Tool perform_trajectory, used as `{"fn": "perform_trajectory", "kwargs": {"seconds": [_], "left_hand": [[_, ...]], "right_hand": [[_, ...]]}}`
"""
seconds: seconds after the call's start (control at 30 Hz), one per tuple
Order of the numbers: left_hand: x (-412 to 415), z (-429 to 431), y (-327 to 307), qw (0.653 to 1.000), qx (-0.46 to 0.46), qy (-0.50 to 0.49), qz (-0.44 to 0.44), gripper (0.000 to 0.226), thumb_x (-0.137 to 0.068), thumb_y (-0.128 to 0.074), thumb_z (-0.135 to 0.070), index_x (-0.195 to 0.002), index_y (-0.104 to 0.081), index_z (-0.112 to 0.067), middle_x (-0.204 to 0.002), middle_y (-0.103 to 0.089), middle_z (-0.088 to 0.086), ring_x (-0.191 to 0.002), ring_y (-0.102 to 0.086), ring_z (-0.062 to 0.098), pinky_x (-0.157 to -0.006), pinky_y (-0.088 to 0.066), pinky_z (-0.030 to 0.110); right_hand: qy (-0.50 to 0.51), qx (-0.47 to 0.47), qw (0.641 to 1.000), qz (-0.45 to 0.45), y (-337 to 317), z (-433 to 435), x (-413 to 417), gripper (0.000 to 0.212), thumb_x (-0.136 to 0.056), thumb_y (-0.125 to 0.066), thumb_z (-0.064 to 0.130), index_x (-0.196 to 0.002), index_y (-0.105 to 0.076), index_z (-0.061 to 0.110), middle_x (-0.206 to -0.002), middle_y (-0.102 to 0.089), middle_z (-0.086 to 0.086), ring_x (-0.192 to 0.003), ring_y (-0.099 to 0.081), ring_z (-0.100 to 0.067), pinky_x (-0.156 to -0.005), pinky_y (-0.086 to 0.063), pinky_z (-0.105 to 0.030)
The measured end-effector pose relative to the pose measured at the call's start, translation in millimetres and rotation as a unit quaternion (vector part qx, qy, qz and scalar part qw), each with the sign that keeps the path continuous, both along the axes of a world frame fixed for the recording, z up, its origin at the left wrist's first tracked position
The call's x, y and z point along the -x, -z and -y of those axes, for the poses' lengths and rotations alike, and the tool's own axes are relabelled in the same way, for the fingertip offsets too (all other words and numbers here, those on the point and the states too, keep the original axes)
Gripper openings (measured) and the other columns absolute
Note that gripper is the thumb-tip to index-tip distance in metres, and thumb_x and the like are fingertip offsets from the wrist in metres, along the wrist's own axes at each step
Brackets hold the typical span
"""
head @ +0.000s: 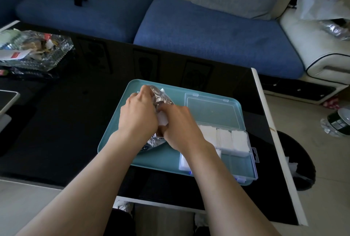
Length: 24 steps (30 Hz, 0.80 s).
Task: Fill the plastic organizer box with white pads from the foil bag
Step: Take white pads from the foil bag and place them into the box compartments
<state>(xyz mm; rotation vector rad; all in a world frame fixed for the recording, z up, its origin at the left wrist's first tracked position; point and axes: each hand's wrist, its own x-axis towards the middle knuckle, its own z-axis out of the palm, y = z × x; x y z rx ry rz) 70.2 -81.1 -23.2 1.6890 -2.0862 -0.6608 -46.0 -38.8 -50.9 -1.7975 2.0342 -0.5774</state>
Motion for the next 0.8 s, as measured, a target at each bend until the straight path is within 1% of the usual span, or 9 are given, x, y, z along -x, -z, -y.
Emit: {"fn": "perform_trajectory", "kwargs": {"seconds": [0.13,0.2,0.3,0.4,0.5,0.57,0.63,0.73,0.8], "left_hand": [[2,-1,-2,1.0,0.006,-0.009,-0.004,0.038,-0.087,-0.063,-0.007,-0.123,-0.056,-0.017,-0.116,-0.064,0.007,-0.104,-0.056,0.033,-0.079,-0.037,0.039],[3,-3,-5,1.0,-0.002,-0.021,-0.001,0.039,-0.085,-0.06,-0.005,-0.121,-0.055,-0.02,-0.116,-0.062,0.006,-0.101,-0.054,0.033,-0.08,-0.043,0.042],[4,-6,-10,0.999,-0.014,-0.045,0.014,0.038,-0.089,-0.06,-0.004,-0.123,-0.053,-0.019,-0.114,-0.056,0.006,-0.094,-0.049,0.031,-0.078,-0.043,0.044],[3,-8,-13,0.998,-0.013,-0.051,0.022,0.039,-0.088,-0.066,-0.006,-0.122,-0.049,-0.016,-0.115,-0.055,0.007,-0.093,-0.047,0.031,-0.076,-0.039,0.043],[2,-6,-12,0.998,-0.001,-0.052,0.018,0.039,-0.089,-0.063,-0.005,-0.123,-0.047,-0.016,-0.116,-0.055,0.008,-0.092,-0.045,0.03,-0.075,-0.038,0.044],[1,-5,-11,0.998,0.004,-0.055,0.009,0.04,-0.088,-0.06,-0.003,-0.125,-0.048,-0.017,-0.116,-0.056,0.007,-0.092,-0.044,0.028,-0.076,-0.037,0.043],[1,-5,-11,0.999,0.001,-0.053,0.006,0.044,-0.087,-0.057,-0.001,-0.127,-0.05,-0.019,-0.115,-0.056,0.006,-0.094,-0.043,0.027,-0.077,-0.036,0.043],[1,-4,-9,0.999,0.001,-0.042,-0.001,0.042,-0.09,-0.055,-0.007,-0.13,-0.055,-0.02,-0.122,-0.053,0.009,-0.096,-0.047,0.03,-0.078,-0.041,0.043],[3,-2,-5,0.999,0.016,-0.034,-0.007,0.04,-0.091,-0.055,-0.01,-0.13,-0.061,-0.021,-0.13,-0.05,0.012,-0.107,-0.053,0.037,-0.086,-0.045,0.044]], "right_hand": [[-0.031,-0.058,0.998,-0.024,0,-2,-1,0.028,-0.081,-0.064,-0.002,-0.088,-0.068,0.025,-0.073,-0.059,-0.004,-0.07,-0.057,-0.033,-0.049,-0.032,-0.028],[-0.019,-0.072,0.997,-0.011,2,0,0,0.031,-0.079,-0.064,-0.004,-0.081,-0.066,0.026,-0.072,-0.059,-0.005,-0.067,-0.058,-0.033,-0.049,-0.034,-0.026],[-0.004,-0.069,0.998,0.0,1,1,1,0.033,-0.074,-0.057,-0.007,-0.085,-0.073,0.02,-0.08,-0.067,-0.011,-0.07,-0.064,-0.033,-0.054,-0.047,-0.033],[0.002,-0.065,0.998,-0.008,-1,1,1,0.028,-0.075,-0.055,-0.009,-0.084,-0.072,0.012,-0.081,-0.067,-0.01,-0.073,-0.063,-0.032,-0.056,-0.044,-0.033],[0.015,-0.002,1.0,0.004,-7,1,7,0.022,-0.087,-0.058,-0.006,-0.092,-0.075,0.007,-0.093,-0.07,-0.011,-0.086,-0.064,-0.03,-0.069,-0.052,-0.038],[0.033,0.025,0.999,0.032,-13,-2,13,0.019,-0.096,-0.059,-0.002,-0.105,-0.074,0.005,-0.101,-0.069,-0.007,-0.093,-0.061,-0.024,-0.077,-0.051,-0.036],[0.062,0.05,0.995,0.066,-16,-4,18,0.017,-0.1,-0.06,0.004,-0.114,-0.069,0.008,-0.103,-0.07,-0.005,-0.093,-0.063,-0.022,-0.075,-0.053,-0.035],[0.117,0.081,0.983,0.114,-11,-3,22,0.014,-0.1,-0.064,0.013,-0.112,-0.067,0.018,-0.1,-0.069,0.001,-0.093,-0.065,-0.022,-0.07,-0.056,-0.034],[0.163,0.102,0.968,0.16,-10,-1,26,0.015,-0.098,-0.066,0.014,-0.11,-0.067,0.024,-0.099,-0.065,0.007,-0.094,-0.064,-0.019,-0.069,-0.054,-0.029]]}}
